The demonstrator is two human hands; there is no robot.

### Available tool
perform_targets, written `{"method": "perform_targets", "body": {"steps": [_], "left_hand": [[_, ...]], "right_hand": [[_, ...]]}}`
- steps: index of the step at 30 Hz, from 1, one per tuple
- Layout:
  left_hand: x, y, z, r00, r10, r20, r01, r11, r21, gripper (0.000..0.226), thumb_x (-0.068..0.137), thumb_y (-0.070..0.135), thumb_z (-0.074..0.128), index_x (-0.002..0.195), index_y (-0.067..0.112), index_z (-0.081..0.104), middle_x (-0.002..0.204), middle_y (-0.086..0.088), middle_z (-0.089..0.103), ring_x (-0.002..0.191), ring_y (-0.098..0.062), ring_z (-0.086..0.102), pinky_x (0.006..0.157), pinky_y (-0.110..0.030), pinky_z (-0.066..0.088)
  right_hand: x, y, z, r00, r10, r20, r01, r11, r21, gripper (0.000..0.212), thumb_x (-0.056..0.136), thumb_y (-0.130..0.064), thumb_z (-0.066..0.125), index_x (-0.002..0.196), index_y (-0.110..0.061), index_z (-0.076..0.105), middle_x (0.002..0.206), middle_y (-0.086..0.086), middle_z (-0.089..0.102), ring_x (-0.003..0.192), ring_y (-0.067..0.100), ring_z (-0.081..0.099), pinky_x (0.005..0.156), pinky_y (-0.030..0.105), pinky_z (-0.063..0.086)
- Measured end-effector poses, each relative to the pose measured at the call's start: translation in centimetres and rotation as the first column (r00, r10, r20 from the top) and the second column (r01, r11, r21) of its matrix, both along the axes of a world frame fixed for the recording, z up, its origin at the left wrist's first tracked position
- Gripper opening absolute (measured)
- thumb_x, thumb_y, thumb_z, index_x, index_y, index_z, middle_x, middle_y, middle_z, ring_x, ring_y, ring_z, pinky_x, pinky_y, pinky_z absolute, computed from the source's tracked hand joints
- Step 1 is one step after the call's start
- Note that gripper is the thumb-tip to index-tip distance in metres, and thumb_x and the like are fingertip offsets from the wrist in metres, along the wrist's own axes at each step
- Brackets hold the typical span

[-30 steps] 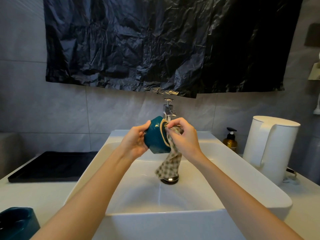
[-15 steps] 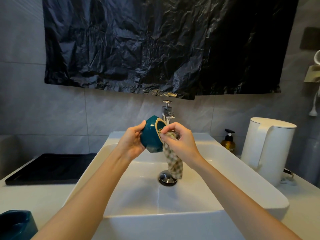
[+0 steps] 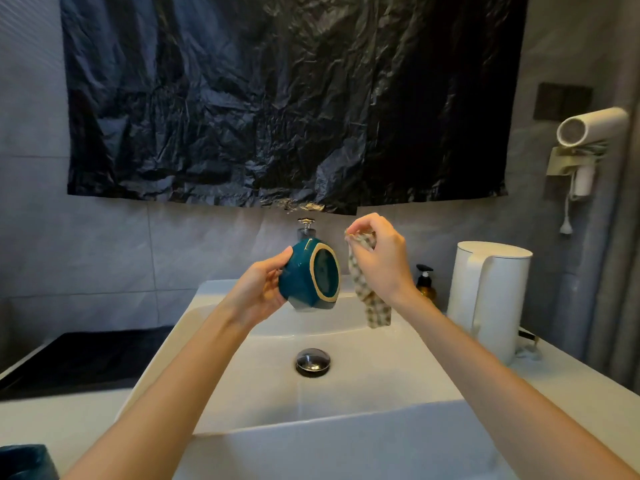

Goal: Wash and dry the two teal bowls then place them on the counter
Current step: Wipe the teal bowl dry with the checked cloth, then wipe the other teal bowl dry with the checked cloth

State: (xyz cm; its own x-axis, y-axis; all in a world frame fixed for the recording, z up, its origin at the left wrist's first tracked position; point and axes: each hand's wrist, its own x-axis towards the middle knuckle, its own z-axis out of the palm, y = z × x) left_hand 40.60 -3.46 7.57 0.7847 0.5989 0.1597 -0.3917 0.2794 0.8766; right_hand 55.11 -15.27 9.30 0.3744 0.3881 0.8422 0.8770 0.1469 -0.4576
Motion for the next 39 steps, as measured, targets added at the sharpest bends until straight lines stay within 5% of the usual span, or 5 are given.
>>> {"method": "perform_targets", "body": {"steps": [14, 24, 30, 34, 39], "left_hand": [[1.2, -9.9, 0.5, 0.978, 0.098, -0.185, 0.06, 0.715, 0.697, 0.018, 0.095, 0.022, 0.053, 0.111, 0.016, 0.061, 0.1, -0.003, 0.067, 0.093, -0.015, 0.062, 0.076, -0.022, 0.048], [-0.1, -14.5, -1.8, 0.948, 0.221, -0.229, 0.092, 0.497, 0.863, 0.017, 0.096, 0.022, 0.052, 0.111, 0.014, 0.055, 0.099, -0.001, 0.063, 0.094, -0.016, 0.06, 0.076, -0.023, 0.048], [-1.8, -15.2, -2.4, 0.912, 0.389, -0.13, 0.029, 0.254, 0.967, 0.021, 0.095, 0.021, 0.053, 0.113, 0.011, 0.056, 0.103, -0.001, 0.06, 0.094, -0.019, 0.058, 0.07, -0.019, 0.047], [-4.0, -15.2, -2.5, 0.852, 0.523, 0.023, -0.024, -0.004, 1.0, 0.012, 0.093, 0.021, 0.056, 0.084, 0.018, 0.049, 0.083, 0.0, 0.058, 0.075, -0.025, 0.054, 0.06, -0.03, 0.037], [-8.2, -15.4, -2.0, 0.784, 0.596, 0.171, -0.021, -0.25, 0.968, 0.015, 0.093, 0.022, 0.054, 0.083, 0.02, 0.043, 0.082, -0.001, 0.063, 0.066, -0.022, 0.042, 0.067, -0.029, 0.025]], "right_hand": [[2.9, -17.7, -3.4, 0.762, -0.639, 0.107, 0.604, 0.642, -0.472, 0.018, 0.094, -0.012, 0.052, 0.098, -0.024, 0.066, 0.108, 0.003, 0.061, 0.093, 0.024, 0.054, 0.071, 0.029, 0.037], [4.4, -21.6, -10.1, 0.805, -0.593, -0.013, 0.281, 0.401, -0.872, 0.01, 0.083, -0.031, 0.06, 0.088, -0.031, 0.068, 0.104, -0.003, 0.065, 0.102, 0.022, 0.059, 0.085, 0.037, 0.05], [0.5, -20.9, -6.4, 0.817, -0.564, 0.125, 0.488, 0.559, -0.671, 0.02, 0.094, -0.037, 0.051, 0.11, -0.027, 0.06, 0.109, -0.005, 0.063, 0.098, 0.019, 0.056, 0.07, 0.032, 0.042], [-4.2, -17.9, -2.7, 0.946, -0.223, -0.234, 0.054, 0.824, -0.565, 0.041, 0.096, -0.052, 0.037, 0.127, -0.029, 0.05, 0.125, -0.005, 0.057, 0.1, 0.016, 0.059, 0.082, 0.038, 0.055], [-9.3, -13.3, -0.5, 0.826, 0.041, -0.562, -0.398, 0.748, -0.53, 0.058, 0.096, -0.06, 0.032, 0.142, -0.026, 0.035, 0.138, 0.002, 0.049, 0.089, 0.019, 0.067, 0.06, 0.027, 0.058]]}}
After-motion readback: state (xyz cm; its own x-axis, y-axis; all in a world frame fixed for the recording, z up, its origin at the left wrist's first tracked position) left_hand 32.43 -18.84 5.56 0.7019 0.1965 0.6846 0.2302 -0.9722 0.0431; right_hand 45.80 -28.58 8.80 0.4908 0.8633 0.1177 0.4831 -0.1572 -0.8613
